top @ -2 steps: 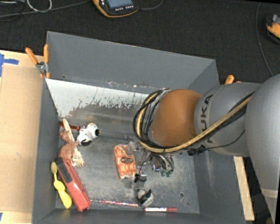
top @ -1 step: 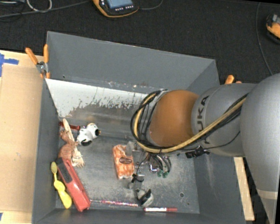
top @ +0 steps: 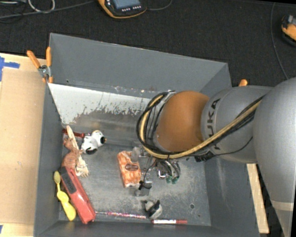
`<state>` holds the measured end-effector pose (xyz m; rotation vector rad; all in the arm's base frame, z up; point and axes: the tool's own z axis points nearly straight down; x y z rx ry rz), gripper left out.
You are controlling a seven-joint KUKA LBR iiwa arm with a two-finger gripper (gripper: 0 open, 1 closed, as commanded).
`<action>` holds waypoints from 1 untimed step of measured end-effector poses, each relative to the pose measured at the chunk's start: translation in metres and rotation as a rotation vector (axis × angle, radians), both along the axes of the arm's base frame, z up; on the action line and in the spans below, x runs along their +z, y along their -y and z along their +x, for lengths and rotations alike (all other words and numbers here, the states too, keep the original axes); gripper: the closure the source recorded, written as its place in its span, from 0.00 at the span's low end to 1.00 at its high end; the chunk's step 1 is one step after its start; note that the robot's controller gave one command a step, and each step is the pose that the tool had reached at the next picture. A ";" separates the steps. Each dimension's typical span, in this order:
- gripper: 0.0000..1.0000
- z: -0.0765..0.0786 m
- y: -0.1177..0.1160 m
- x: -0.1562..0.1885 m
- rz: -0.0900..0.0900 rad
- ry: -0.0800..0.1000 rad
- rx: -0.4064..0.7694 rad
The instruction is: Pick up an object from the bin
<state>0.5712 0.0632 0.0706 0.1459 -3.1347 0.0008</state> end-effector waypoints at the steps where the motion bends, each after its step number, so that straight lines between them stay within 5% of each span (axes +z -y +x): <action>1: 1.00 0.000 0.002 0.006 0.002 0.001 -0.020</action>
Offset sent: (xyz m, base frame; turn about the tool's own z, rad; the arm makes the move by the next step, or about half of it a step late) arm 0.0000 0.0000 0.0000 0.0000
